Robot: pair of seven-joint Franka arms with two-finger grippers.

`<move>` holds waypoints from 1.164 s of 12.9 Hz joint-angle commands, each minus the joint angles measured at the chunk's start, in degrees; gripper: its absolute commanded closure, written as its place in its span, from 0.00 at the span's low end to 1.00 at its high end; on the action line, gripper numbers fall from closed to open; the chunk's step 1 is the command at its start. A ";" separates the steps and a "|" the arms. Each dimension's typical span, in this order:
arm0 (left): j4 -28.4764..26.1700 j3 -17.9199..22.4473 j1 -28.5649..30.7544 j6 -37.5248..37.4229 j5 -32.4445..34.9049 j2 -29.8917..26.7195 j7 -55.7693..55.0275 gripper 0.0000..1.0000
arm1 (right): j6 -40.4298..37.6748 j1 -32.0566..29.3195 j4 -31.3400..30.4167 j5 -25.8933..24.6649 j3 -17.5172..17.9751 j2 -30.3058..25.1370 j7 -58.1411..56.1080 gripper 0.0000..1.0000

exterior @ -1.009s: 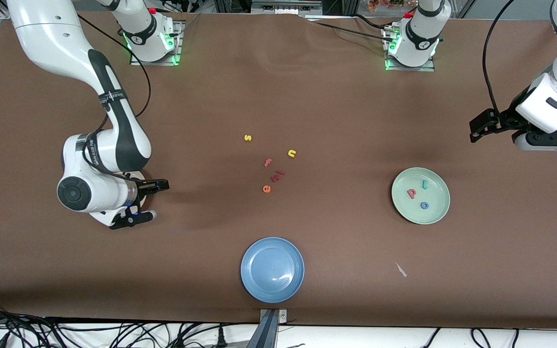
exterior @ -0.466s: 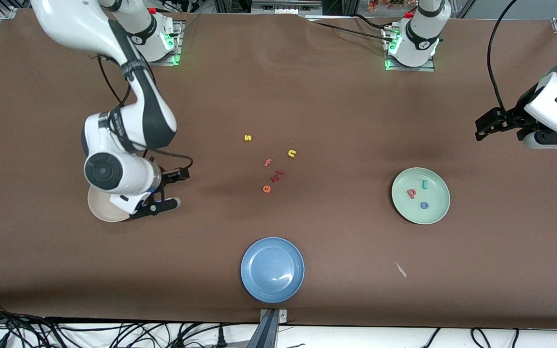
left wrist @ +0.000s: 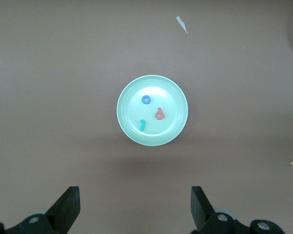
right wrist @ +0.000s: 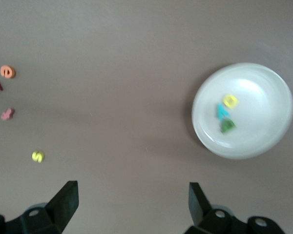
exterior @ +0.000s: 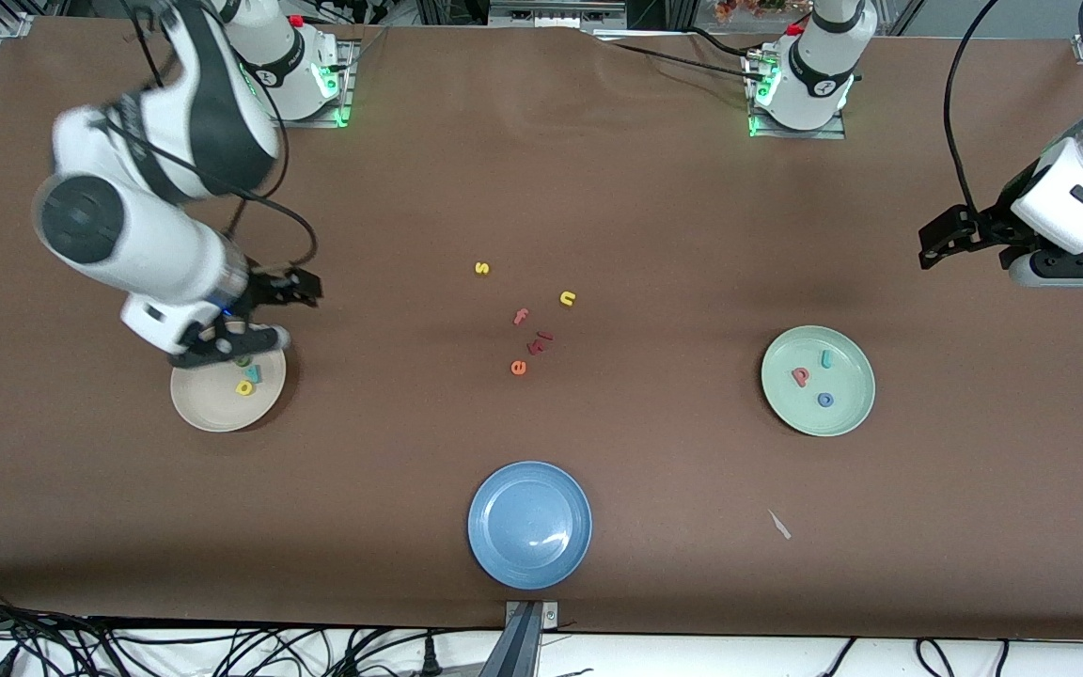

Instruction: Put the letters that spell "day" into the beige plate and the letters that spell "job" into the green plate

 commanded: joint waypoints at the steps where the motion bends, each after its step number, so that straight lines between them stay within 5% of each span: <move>1: -0.60 -0.80 0.69 -2.17 -0.32 -1.17 -0.66 0.00 | -3.99 -4.80 -3.93 -0.48 0.19 -8.59 -1.36 0.00; 8: 0.37 -0.45 0.86 -2.35 -0.32 -0.99 0.13 0.00 | -19.72 -7.72 4.94 -2.50 -3.51 -10.28 -5.06 0.00; 15: 0.45 -1.15 0.51 -2.96 -0.32 -1.08 -0.57 0.00 | -18.68 -7.45 4.69 -2.33 -5.79 -8.52 -5.24 0.00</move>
